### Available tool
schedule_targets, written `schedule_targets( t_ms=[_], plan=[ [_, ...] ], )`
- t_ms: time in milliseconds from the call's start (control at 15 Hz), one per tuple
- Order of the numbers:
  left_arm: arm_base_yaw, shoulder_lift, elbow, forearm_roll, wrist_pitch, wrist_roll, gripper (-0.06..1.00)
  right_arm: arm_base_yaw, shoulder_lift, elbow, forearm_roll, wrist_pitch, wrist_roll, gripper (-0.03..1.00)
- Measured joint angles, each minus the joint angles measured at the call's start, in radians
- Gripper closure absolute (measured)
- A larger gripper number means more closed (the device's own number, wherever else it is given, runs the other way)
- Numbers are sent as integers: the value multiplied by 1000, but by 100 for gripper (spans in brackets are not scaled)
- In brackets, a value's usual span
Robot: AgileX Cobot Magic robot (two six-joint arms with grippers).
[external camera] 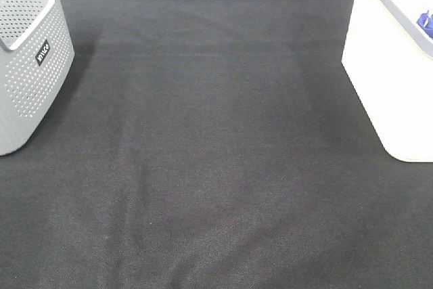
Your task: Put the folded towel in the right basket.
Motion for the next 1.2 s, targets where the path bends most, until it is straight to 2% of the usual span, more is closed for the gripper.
schedule_targets(
  t_ms=[1200],
  plan=[
    [0,0,0,0,0,0,-5,0,0,0,17,-3,-2,1]
  ],
)
